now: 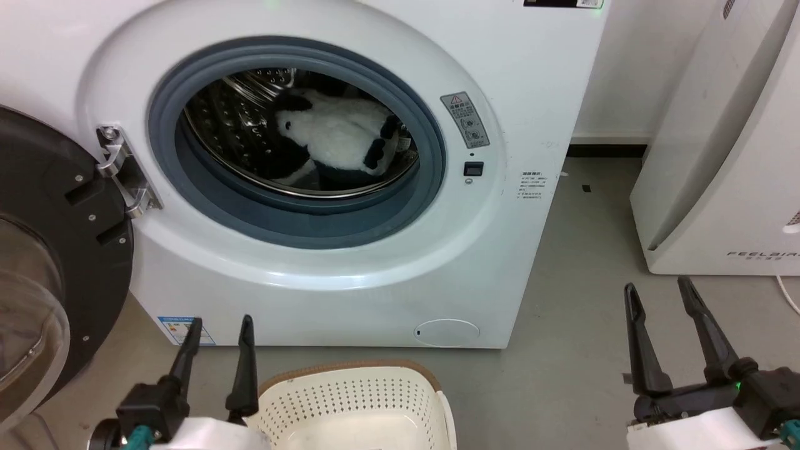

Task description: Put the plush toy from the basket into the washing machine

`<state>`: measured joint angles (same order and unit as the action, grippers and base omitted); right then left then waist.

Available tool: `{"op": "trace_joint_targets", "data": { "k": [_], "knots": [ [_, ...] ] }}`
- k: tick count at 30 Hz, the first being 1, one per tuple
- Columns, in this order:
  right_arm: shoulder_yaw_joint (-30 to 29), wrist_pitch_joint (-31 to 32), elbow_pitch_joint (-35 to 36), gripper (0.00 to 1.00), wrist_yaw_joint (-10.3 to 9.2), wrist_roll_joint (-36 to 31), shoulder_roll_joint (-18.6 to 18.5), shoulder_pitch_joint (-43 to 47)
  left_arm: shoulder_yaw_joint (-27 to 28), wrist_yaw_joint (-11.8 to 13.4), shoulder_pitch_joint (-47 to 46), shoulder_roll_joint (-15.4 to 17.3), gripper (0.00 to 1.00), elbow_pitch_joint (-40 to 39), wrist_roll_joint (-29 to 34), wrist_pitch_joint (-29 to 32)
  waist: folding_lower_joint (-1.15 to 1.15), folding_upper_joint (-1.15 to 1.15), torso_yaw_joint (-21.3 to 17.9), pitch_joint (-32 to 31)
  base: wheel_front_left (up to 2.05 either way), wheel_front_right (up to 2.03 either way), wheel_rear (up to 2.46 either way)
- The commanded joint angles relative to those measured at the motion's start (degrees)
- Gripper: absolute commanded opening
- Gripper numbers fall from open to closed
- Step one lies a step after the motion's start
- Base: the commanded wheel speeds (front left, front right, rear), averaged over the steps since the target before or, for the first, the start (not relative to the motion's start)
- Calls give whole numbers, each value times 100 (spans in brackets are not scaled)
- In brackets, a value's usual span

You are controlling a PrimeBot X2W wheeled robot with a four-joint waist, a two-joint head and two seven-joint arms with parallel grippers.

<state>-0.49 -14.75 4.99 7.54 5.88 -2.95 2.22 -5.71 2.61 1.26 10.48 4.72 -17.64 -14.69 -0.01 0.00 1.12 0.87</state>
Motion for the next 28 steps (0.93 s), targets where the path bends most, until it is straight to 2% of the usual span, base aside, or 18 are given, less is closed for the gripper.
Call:
{"op": "trace_joint_targets", "data": {
  "k": [1,14,22,23,28],
  "knots": [
    [12,-25,-24,100,-5,44,7,92,18,5,111,-54,100,-56,96,-30,1,0,8,-20,0,0,0],
    [28,-25,-67,100,-5,51,7,116,121,-183,166,-261,100,-34,498,-30,1,0,36,-11,0,0,0],
    [14,-25,-72,100,-5,76,7,112,176,-296,160,-384,100,81,490,-30,1,0,65,7,0,0,0],
    [17,2,-63,0,0,20,0,71,159,-281,124,-387,0,74,488,1,1,0,65,7,0,0,0],
    [18,29,-69,0,0,3,0,65,148,-278,119,-399,0,64,509,31,1,0,62,6,0,0,0]
  ]
}}
